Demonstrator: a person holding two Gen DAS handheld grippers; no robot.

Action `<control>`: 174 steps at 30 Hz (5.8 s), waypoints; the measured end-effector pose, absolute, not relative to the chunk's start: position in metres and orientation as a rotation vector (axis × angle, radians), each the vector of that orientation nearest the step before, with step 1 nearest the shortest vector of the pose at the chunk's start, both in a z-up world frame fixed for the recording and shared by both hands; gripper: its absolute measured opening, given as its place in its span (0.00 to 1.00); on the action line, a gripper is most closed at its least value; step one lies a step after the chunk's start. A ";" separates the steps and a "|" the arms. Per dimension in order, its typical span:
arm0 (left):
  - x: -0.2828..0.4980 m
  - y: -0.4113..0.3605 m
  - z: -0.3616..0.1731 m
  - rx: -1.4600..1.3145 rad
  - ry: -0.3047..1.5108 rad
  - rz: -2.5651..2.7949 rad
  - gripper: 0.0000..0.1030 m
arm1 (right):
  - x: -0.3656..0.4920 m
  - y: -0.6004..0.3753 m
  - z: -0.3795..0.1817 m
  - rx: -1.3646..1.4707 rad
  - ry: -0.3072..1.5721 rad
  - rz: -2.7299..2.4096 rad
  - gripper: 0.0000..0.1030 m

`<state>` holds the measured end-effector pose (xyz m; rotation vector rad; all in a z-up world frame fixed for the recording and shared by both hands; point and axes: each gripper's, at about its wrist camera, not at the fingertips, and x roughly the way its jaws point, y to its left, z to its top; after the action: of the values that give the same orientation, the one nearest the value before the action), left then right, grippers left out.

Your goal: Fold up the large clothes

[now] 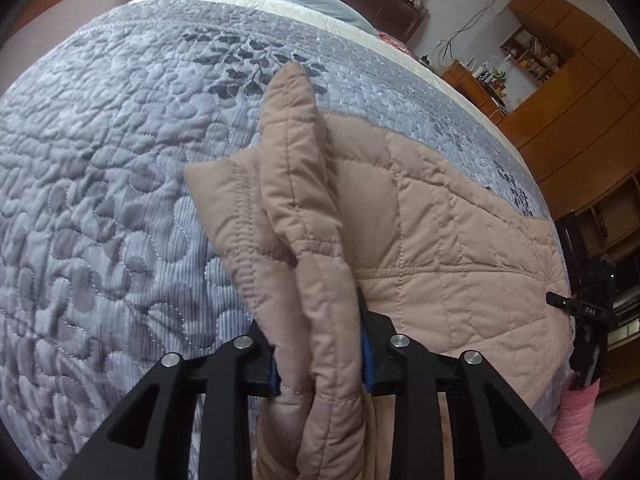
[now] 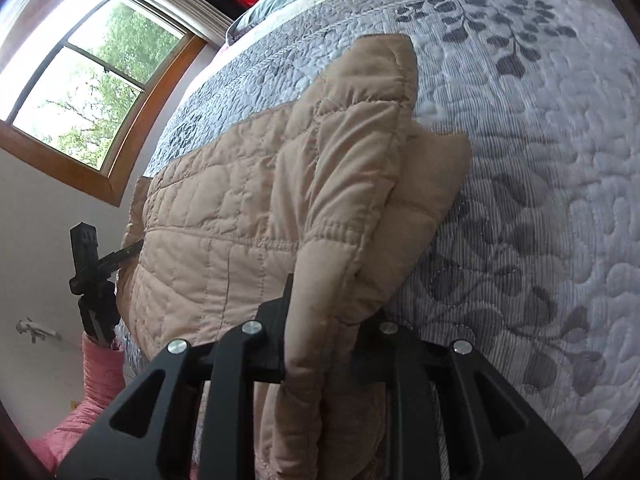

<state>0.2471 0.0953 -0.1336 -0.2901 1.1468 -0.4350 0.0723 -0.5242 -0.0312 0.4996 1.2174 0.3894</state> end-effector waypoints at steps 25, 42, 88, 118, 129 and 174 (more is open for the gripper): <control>0.148 0.051 -0.048 -0.043 0.970 -0.215 0.42 | -0.009 -0.470 0.059 0.113 1.074 0.238 0.38; 0.126 0.023 -0.099 0.040 1.010 -0.222 0.43 | -0.032 -0.473 -0.011 0.197 1.178 0.207 0.23; 0.075 0.052 -0.084 -0.045 1.028 -0.098 0.54 | -0.034 -0.474 -0.020 0.110 1.179 0.173 0.19; 0.090 0.127 -0.156 -0.868 1.000 -0.215 0.56 | -0.034 -0.478 -0.020 0.148 1.185 0.187 0.19; 0.107 0.114 -0.131 -0.834 0.862 -0.209 0.17 | -0.031 -0.482 -0.022 0.156 1.196 0.194 0.19; 0.098 -0.062 -0.002 -0.174 0.650 -0.576 0.15 | -0.030 -0.495 -0.022 0.209 1.175 0.238 0.22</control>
<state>0.0979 -0.0618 -0.0023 -0.1742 0.6500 -0.5759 -0.0300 -0.4948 -0.0216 0.2092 1.1745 0.2379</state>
